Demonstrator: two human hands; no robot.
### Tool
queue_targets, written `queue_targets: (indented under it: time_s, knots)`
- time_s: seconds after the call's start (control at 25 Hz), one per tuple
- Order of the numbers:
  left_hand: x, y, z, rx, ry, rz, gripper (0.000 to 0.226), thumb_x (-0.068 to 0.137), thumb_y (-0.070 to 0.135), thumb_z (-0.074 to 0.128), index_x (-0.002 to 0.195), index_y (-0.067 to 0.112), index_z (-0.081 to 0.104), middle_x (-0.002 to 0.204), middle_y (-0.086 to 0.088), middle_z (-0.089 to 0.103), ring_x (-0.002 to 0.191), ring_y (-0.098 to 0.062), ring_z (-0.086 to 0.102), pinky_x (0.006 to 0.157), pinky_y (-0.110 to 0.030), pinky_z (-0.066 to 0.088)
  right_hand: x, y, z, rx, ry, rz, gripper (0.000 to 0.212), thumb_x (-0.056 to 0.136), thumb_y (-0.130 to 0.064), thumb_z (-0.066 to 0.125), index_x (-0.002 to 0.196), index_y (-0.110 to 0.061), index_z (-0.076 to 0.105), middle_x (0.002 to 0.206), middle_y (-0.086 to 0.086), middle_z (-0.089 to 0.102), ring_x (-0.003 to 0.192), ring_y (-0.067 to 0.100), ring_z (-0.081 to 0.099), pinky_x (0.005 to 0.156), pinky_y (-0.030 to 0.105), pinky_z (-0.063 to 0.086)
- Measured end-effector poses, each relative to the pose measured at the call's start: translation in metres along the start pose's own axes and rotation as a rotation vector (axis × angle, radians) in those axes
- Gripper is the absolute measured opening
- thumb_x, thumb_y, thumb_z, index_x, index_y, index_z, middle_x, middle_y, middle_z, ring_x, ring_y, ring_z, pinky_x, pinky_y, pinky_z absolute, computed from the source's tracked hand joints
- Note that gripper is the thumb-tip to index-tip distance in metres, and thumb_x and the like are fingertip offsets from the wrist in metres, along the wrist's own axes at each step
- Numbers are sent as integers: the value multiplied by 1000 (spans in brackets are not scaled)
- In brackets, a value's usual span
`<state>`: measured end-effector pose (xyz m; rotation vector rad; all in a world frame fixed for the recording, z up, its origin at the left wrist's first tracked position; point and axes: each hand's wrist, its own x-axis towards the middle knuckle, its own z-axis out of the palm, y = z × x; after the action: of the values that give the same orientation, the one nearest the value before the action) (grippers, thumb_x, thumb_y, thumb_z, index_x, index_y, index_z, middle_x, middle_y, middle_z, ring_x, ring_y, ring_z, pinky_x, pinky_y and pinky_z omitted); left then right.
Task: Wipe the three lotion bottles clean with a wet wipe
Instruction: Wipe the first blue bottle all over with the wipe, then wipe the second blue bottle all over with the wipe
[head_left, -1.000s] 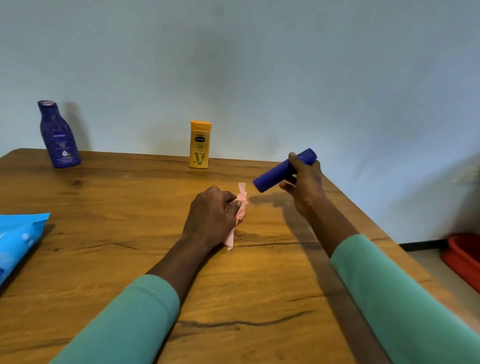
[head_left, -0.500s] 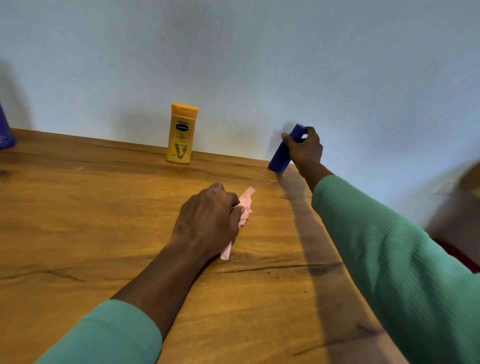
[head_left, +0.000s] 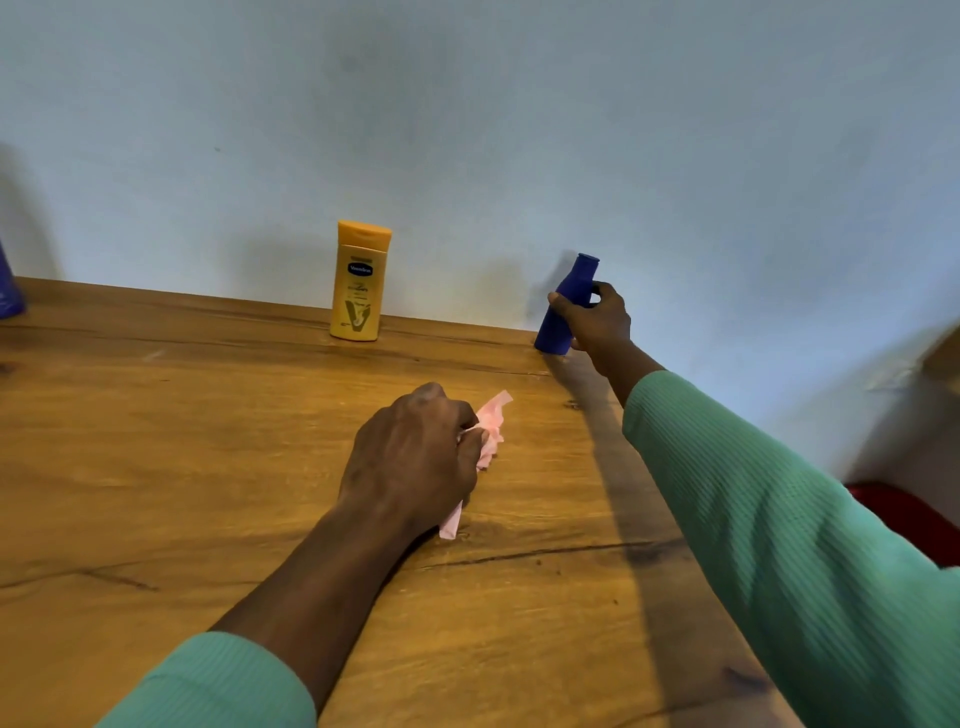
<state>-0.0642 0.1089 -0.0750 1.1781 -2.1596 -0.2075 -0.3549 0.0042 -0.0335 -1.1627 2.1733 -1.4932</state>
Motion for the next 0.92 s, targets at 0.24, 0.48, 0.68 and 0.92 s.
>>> queue_targets:
  time_s: [0.24,0.48,0.68,0.92]
  knots:
    - [11,-2,1,-239,125,-96,24,97,29,69,118,19,76,109,-2,68,90,-12,59,66,-21,40,-79,-2,-4,106,253,-3,67,96,-46,69,150,-22,39,145,9,52,130,24,55,102,39,51]
    - [-12,-33,-47,-350,310,-323,27,94,17,73,120,21,69,120,-2,67,95,-14,65,63,-16,48,-207,4,-29,108,-303,-197,30,99,-25,69,128,-30,62,126,-9,62,113,9,64,89,27,59]
    - [-60,-84,-118,-13,338,-436,28,95,13,68,122,22,73,129,-8,62,105,-16,58,77,-26,52,-234,-33,0,4,-570,-330,24,101,-25,66,125,-26,65,123,-8,65,107,5,65,82,23,57]
    - [-71,-94,-137,225,128,-572,35,98,32,67,130,17,69,131,-7,57,109,-20,61,82,-32,52,-235,-111,99,-134,-724,-498,30,101,-28,68,129,-20,63,122,0,65,109,13,63,94,35,58]
